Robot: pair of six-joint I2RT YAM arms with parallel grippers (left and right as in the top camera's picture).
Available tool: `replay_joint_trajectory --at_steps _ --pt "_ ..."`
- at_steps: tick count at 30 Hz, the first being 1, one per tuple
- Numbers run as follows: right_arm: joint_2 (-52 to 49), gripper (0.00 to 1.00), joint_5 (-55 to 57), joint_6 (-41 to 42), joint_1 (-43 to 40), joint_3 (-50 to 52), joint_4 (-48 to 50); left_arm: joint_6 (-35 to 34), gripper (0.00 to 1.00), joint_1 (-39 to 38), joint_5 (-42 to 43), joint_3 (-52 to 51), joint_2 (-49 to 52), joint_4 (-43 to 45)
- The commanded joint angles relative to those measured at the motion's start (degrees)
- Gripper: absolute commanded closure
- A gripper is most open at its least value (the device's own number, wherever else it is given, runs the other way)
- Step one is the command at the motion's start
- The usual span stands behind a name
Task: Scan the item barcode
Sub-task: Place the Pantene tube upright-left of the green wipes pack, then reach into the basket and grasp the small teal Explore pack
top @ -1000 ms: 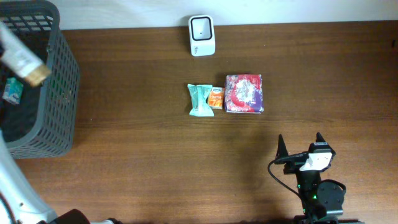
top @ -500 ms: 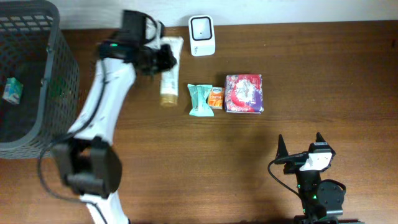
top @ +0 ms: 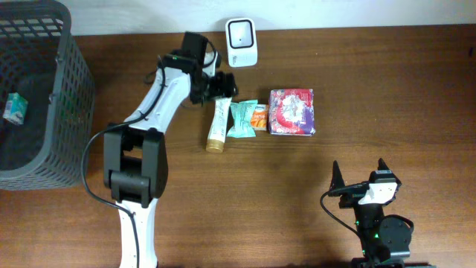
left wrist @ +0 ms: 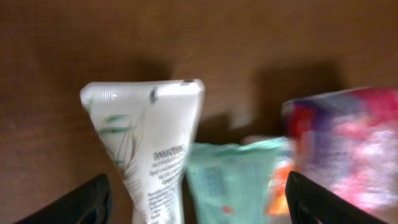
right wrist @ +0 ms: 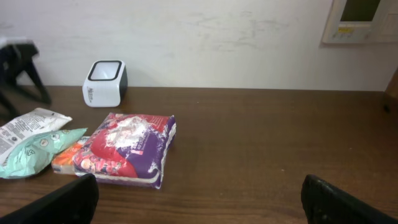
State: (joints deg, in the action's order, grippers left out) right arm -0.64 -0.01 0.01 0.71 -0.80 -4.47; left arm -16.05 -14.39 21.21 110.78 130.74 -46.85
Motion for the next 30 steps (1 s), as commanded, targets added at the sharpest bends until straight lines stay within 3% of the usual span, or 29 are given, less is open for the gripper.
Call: replay_joint_trajectory --at_steps 1,5,9,11,13,14,16,18,19,21,22,23,24,28,30 --pt "0.33 0.01 0.28 0.22 -0.39 0.48 -0.13 0.35 0.11 4.59 4.48 13.73 -4.28 -3.72" --pt "0.33 0.01 0.28 0.22 -0.39 0.48 -0.13 0.35 0.08 13.49 4.48 29.03 -10.49 -4.35" --pt "0.33 0.01 0.26 0.22 -0.39 0.48 -0.13 1.03 0.07 24.13 4.26 35.82 -15.28 -4.44" --pt "0.33 0.01 0.28 0.22 -0.39 0.48 -0.13 9.68 0.11 30.58 1.25 35.91 -16.92 -5.99" --pt "0.33 0.01 0.28 0.22 -0.39 0.48 -0.13 16.68 0.16 34.88 -12.13 35.91 -17.09 -11.23" --pt "0.33 0.01 0.28 0.22 -0.39 0.48 -0.13 17.92 0.27 36.48 -19.69 35.67 -17.07 -13.70" --pt "0.33 0.01 0.26 0.22 -0.39 0.48 -0.13 17.86 0.38 40.39 -31.91 33.57 -17.07 -17.20" --pt "0.33 0.01 0.28 0.22 -0.39 0.48 -0.13 17.88 0.74 43.80 -32.85 29.68 -17.07 -18.18" --pt "0.33 0.01 0.26 0.22 -0.39 0.48 -0.13 17.90 1.00 46.03 -32.87 25.90 -17.07 -18.36" --pt "0.33 0.01 0.28 0.22 -0.39 0.48 -0.13 18.93 1.00 48.85 -32.87 18.99 -17.07 -17.22" --pt "0.33 0.01 0.26 0.22 -0.39 0.48 -0.13 19.19 0.94 50.29 -32.85 14.49 -17.07 -15.37" --pt "0.33 0.01 0.26 0.22 -0.39 0.48 -0.13 19.19 0.59 50.84 -32.87 12.59 -17.07 -14.53" --pt "0.33 0.01 0.28 0.22 -0.39 0.48 -0.13 19.19 0.01 51.54 -32.85 9.90 -17.07 -12.57" --pt "0.33 0.01 0.26 0.22 -0.39 0.48 -0.13 20.76 0.01 52.41 -29.81 0.94 -17.07 -2.10" --pt "0.33 0.01 0.28 0.22 -0.39 0.48 -0.13 30.49 0.01 52.26 -20.48 -2.64 -16.96 2.49"
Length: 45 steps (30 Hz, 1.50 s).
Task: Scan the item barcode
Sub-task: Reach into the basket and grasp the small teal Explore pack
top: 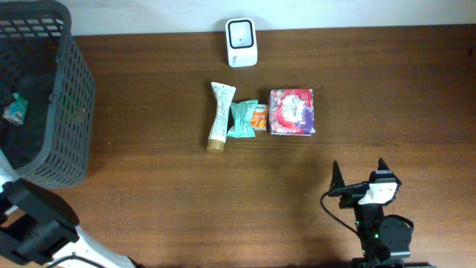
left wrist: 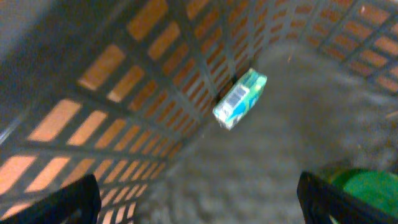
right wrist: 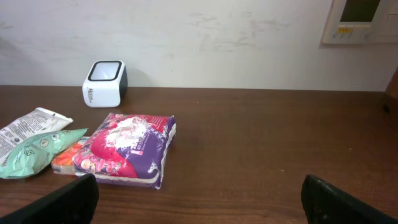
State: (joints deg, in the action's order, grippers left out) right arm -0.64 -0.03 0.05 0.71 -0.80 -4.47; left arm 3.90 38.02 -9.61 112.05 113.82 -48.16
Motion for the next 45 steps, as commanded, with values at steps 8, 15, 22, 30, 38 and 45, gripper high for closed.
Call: replay_joint_trajectory --at_steps 8,15,22,30,38,45 --pt "0.33 0.01 0.31 0.17 -0.39 0.48 -0.13 18.58 0.10 -0.52 13.51 -8.09 4.37 14.12" --pt "0.33 0.01 0.31 0.17 -0.39 0.48 -0.13 22.84 0.14 -0.63 13.29 -8.09 10.95 16.02" --pt "0.33 0.01 0.31 0.17 -0.39 0.48 -0.13 27.50 0.20 -0.63 5.40 -8.09 12.98 18.69" --pt "0.33 0.01 0.28 0.17 -0.39 0.48 -0.13 27.45 0.21 -0.90 4.22 -8.09 18.47 20.92" --pt "0.33 0.01 0.28 0.17 -0.39 0.48 -0.13 22.99 1.00 -1.49 4.17 -7.54 17.81 20.35" --pt "0.33 0.01 0.28 0.17 -0.39 0.48 -0.13 11.65 1.00 -2.29 8.09 -6.78 7.10 18.95"
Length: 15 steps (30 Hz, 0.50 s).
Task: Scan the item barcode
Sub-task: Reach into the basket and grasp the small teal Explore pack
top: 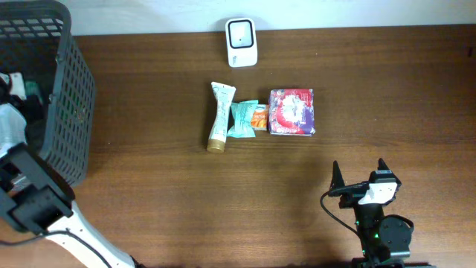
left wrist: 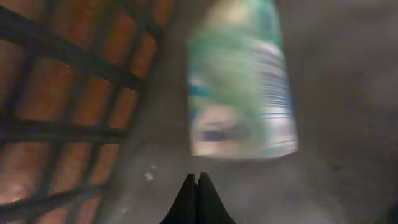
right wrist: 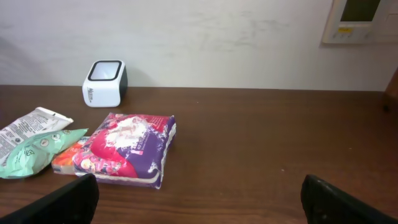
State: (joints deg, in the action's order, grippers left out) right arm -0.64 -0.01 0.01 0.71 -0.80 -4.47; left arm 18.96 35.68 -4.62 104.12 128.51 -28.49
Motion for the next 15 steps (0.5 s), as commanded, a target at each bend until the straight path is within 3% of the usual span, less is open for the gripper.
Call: replay_joint_trajectory --at_steps 1,5,6,7,10,15 --pt "0.33 0.01 0.26 0.22 -0.39 0.48 -0.13 -4.11 1.00 0.04 3.89 1.16 -8.41 -1.29" --pt "0.33 0.01 0.26 0.22 -0.39 0.48 -0.13 -4.63 1.00 0.04 4.04 1.16 -10.64 -4.15" --pt "0.33 0.01 0.28 0.22 -0.39 0.48 -0.13 -4.81 0.41 0.04 6.01 1.16 -10.69 -4.46" --pt "0.33 0.01 0.26 0.22 -0.39 0.48 -0.13 -4.81 0.21 0.04 8.00 1.14 -10.67 -4.63" --pt "0.33 0.01 0.28 0.22 -0.39 0.48 -0.13 -4.85 0.31 0.00 17.64 1.14 -9.42 -2.60" --pt "0.33 0.01 0.26 0.22 -0.39 0.48 -0.13 -11.85 0.34 -0.17 17.94 1.14 -2.29 3.13"
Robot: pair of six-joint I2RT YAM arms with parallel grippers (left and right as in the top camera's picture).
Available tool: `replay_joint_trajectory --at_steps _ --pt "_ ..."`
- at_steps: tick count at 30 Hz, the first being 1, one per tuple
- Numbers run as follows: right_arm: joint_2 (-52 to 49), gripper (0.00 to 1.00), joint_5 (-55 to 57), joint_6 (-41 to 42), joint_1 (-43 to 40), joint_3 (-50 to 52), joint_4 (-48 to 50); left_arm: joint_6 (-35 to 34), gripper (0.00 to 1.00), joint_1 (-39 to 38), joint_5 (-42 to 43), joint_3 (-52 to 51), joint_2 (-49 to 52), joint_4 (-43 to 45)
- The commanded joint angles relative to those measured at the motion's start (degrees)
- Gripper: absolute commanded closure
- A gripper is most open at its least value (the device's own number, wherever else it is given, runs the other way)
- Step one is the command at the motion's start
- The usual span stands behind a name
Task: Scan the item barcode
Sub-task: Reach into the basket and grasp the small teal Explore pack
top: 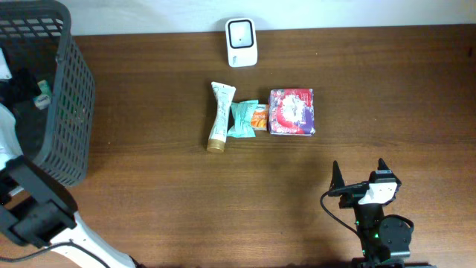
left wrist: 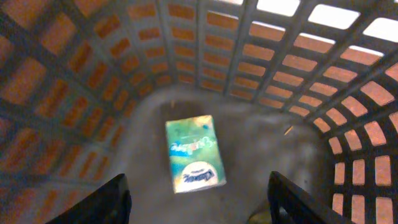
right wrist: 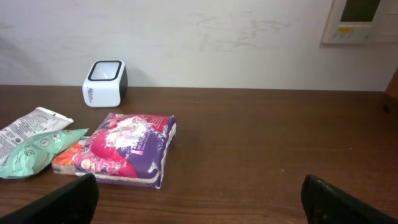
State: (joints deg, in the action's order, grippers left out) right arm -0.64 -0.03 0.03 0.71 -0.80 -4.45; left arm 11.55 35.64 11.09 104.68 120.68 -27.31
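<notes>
A small green-and-white box [left wrist: 191,154] lies flat on the floor of the dark mesh basket [top: 74,67]; from overhead the box [top: 43,95] shows beside the arm. My left gripper [left wrist: 198,208] hangs inside the basket above the box, open and holding nothing. The white barcode scanner [top: 242,32] stands at the table's back edge. My right gripper [right wrist: 205,202] rests open at the front right, far from everything.
A white tube [top: 218,117], a teal packet [top: 241,119], a small orange item [top: 259,117] and a red-purple pack [top: 292,112] lie in a row mid-table, in front of the scanner. The basket walls close in around the left gripper.
My left gripper was shut with its tips right at the green box; now it is open and stands farther back above the box. The right arm has not moved.
My left gripper was open over the white tube near the scanner. Then it was at the basket, open, with the green box against the wall. Then it was shut close to the box, and now it is open above it.
</notes>
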Motion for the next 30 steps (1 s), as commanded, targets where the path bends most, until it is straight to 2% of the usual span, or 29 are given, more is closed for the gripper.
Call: replay_joint_trajectory --at_steps 1,5,8,12,18,22,25,26,28,30 --pt "0.33 0.01 0.31 0.20 -0.39 0.48 -0.15 -4.44 0.36 -0.13 2.19 0.57 7.19 2.91" --pt "0.33 0.01 0.28 0.20 -0.39 0.48 -0.15 -4.92 0.34 -0.13 2.21 0.57 11.76 6.86" --pt "0.33 0.01 0.28 0.20 -0.39 0.48 -0.15 -9.75 0.33 -0.11 2.01 0.57 14.16 10.45" --pt "0.33 0.01 0.31 0.20 -0.39 0.48 -0.15 -10.10 0.30 -0.11 1.09 0.57 15.30 10.12" --pt "0.33 0.01 0.28 0.20 -0.39 0.48 -0.15 -10.08 0.38 -0.07 1.09 0.57 15.34 8.79" --pt "0.33 0.01 0.31 0.20 -0.39 0.48 -0.15 -10.08 0.55 -0.07 -3.19 0.57 15.34 8.55" --pt "0.33 0.01 0.28 0.20 -0.39 0.48 -0.15 -10.05 0.59 -0.07 -4.09 0.57 15.39 8.66" --pt "0.33 0.01 0.31 0.20 -0.39 0.48 -0.15 -10.03 0.58 -0.07 -4.09 0.57 15.41 8.63" --pt "0.33 0.01 0.28 0.20 -0.39 0.48 -0.15 -10.03 0.37 -0.07 -4.07 0.57 16.13 8.59" --pt "0.33 0.01 0.31 0.20 -0.39 0.48 -0.15 -10.03 0.44 -0.07 -4.07 0.57 17.38 8.13"
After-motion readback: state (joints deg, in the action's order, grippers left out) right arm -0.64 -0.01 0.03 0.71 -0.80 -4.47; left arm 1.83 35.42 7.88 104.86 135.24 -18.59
